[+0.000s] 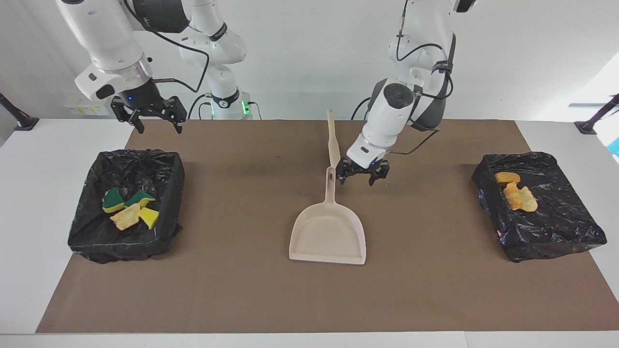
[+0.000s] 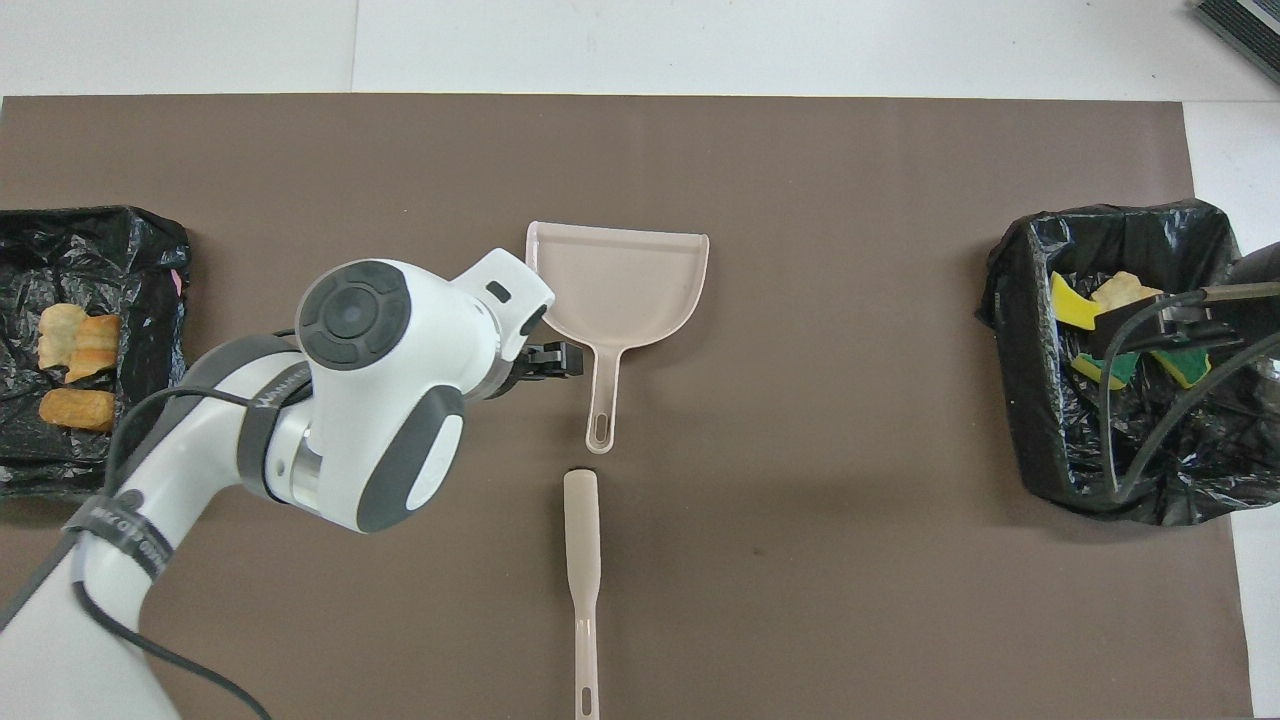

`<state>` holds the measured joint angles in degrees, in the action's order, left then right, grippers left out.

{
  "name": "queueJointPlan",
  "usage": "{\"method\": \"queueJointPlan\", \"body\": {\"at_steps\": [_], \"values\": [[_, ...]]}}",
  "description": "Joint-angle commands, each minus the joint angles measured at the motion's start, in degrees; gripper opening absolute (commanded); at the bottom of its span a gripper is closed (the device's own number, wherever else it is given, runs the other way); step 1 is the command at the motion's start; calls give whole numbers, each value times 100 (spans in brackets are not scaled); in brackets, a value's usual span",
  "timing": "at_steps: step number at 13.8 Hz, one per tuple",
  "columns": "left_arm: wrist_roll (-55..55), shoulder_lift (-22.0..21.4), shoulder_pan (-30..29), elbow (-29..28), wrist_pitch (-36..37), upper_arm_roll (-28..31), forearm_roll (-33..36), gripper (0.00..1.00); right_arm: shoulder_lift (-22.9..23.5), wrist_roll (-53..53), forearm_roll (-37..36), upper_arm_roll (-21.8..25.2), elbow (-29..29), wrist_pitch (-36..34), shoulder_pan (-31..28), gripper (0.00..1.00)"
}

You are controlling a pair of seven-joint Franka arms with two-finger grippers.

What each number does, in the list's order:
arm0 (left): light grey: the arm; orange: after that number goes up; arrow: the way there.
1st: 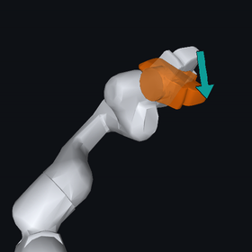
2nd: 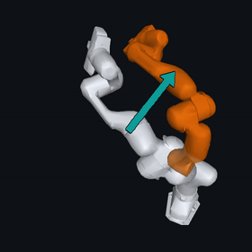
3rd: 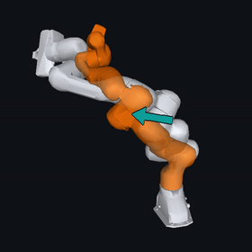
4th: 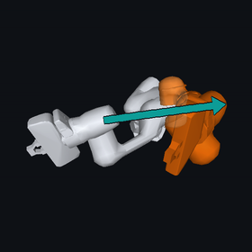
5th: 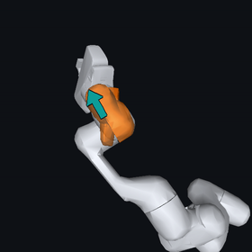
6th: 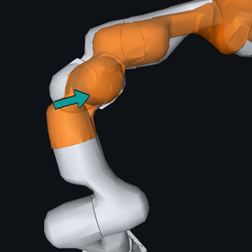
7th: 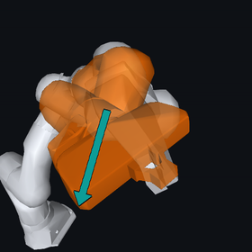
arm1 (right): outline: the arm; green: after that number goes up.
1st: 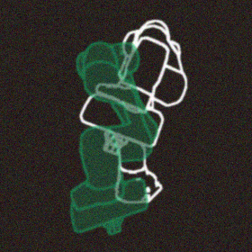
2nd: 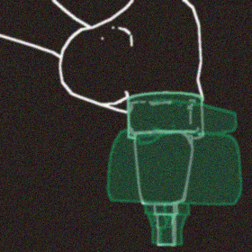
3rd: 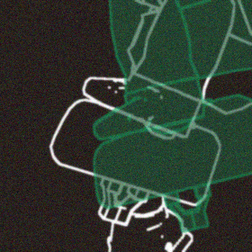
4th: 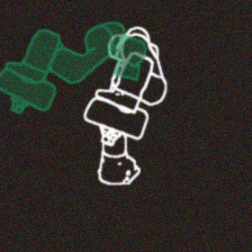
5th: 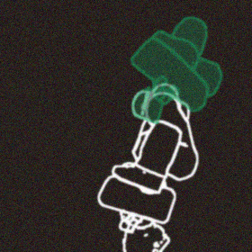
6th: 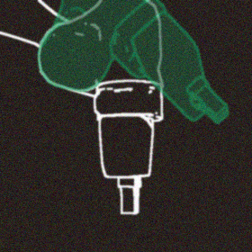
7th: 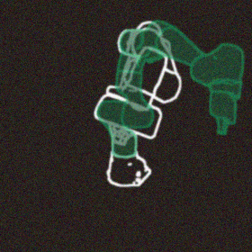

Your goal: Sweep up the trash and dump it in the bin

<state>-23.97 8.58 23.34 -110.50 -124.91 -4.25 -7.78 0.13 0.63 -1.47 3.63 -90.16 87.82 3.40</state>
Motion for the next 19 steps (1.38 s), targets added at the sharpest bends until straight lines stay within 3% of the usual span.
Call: {"method": "queueJointPlan", "body": {"at_steps": [1, 5, 9, 15, 19], "values": [[382, -461, -531, -68, 509, -32, -22, 100, -127, 25, 86, 15, -168, 104, -15, 100], [1805, -857, -1567, -76, 1784, -15, -4, 100, -127, 25, 86, 15, -168, 104, -15, 100], [2572, -1095, -2298, 238, 2319, -6, 301, 100, -127, 17, 86, 15, -168, 104, -15, 100], [2529, -1182, -2405, 1697, 3971, 64, 576, 100, -127, 25, 86, 15, -168, 104, -15, 100], [2459, -1438, -2370, 1866, 4195, 12, 760, 100, -127, 25, 86, 15, -168, 104, -15, 100]]}}
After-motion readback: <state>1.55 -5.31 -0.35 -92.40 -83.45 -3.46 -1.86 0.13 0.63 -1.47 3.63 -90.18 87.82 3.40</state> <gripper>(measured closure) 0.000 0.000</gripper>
